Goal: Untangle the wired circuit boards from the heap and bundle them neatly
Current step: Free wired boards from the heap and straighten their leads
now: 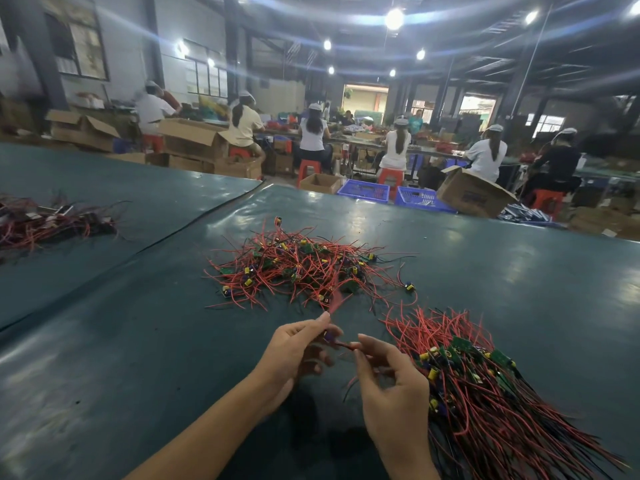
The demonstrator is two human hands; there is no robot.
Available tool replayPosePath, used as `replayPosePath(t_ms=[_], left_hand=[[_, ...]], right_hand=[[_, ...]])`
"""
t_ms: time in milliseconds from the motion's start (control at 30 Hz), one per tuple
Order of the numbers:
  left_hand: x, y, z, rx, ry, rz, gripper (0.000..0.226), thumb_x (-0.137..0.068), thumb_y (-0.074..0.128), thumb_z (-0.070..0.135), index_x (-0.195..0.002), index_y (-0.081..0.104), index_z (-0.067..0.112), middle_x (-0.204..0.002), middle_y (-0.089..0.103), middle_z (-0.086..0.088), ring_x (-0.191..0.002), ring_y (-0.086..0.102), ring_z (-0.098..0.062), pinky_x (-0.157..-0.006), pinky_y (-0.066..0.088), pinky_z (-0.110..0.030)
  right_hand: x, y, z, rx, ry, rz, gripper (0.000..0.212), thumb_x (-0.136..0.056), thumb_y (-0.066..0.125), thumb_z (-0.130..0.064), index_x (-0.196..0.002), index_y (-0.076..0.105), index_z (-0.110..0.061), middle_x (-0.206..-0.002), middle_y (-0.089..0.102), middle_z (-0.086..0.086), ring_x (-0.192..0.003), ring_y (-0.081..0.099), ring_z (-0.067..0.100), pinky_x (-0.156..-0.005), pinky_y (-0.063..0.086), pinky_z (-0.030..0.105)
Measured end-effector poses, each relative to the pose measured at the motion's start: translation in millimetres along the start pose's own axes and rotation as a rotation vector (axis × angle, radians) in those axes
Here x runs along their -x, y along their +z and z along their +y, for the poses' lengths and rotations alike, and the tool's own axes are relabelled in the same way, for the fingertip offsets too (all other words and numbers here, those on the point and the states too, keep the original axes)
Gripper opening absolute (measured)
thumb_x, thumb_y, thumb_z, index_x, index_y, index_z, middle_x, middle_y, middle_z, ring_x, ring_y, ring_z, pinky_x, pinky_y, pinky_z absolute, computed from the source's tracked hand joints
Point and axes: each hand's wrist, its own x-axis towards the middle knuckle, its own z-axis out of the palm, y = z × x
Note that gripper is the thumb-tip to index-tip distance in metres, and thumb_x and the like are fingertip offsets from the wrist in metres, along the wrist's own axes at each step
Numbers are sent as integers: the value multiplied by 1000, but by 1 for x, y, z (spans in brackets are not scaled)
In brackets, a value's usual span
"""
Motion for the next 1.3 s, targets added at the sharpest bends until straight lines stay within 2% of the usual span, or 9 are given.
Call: replayPosePath(t_ms=[100, 200, 267, 367, 533, 700, 833, 1000, 1300], left_hand=[[3, 4, 2, 188, 91, -11, 23, -71, 71, 33, -79, 77, 12, -78, 69, -10, -57, 63, -16, -48, 46, -20], [5, 4, 2, 217, 150, -11, 20, -76, 68, 26, -85, 78, 12, -89, 73, -14, -70, 70, -18, -55, 53, -20], [6, 3, 1, 192, 178, -39, 24, -75, 69, 29, -89, 79, 13, -96, 74, -14, -77, 71, -19, -61, 55, -21], [7, 2, 0, 113, 186, -112, 32, -72, 73, 35, -95, 78, 13, -102, 74, -14, -79, 72, -20, -63, 54, -22], [10, 0, -2, -86, 233, -230, 29, -81, 70, 31, -105, 76, 15, -98, 74, -14, -67, 69, -18, -56, 50, -20], [9, 5, -1, -10, 166, -91, 33, -77, 68, 32, -103, 75, 13, -108, 73, -8, -66, 71, -19, -54, 51, -20], [10, 7, 0, 10, 125, -64, 26, -75, 69, 31, -92, 78, 13, -99, 75, -11, -75, 73, -21, -56, 54, -22], [10, 9, 0, 58, 79, -96, 27, -74, 70, 35, -87, 78, 12, -90, 75, -12, -65, 69, -17, -53, 52, -23], [12, 11, -4, -213, 110, -177, 52, -73, 72, 60, -86, 75, 9, -75, 73, -8, -61, 66, -17, -61, 53, -24]], right_hand=[[-2, -3, 2, 178, -149, 126, 24, -77, 79, -7, -94, 73, -23, -88, 64, -22, -86, 62, 10, -76, 53, 42], [-1, -1, -5, 13, -25, 87, 6, -83, 69, -32, -80, 71, -27, -72, 62, -12, -71, 60, 11, -66, 50, 29], [1, 2, -11, -154, 186, -16, 23, -82, 63, -44, -74, 74, -25, -61, 61, -5, -55, 54, 7, -54, 44, 20], [-1, 4, -16, -329, 363, -58, 24, -86, 63, -34, -72, 78, -24, -60, 64, 7, -51, 53, 5, -49, 44, 18], [-3, 0, -15, -370, 419, -24, 9, -83, 72, -27, -77, 78, -28, -58, 65, -3, -52, 52, 2, -53, 44, 20], [-3, -1, -15, -349, 397, 51, 7, -81, 73, -19, -78, 78, -23, -75, 75, 0, -64, 68, 10, -64, 56, 32], [-6, -2, -15, -434, 486, 144, 13, -79, 75, -16, -66, 77, -20, -68, 73, 6, -51, 63, 9, -45, 51, 20], [-7, -4, -15, -505, 557, 122, 10, -76, 77, -23, -68, 77, -16, -71, 72, 14, -61, 66, 22, -50, 55, 27], [-8, -7, -24, -529, 494, -5, 9, -67, 76, -25, -67, 78, -16, -65, 72, 7, -55, 65, 9, -48, 49, 17]])
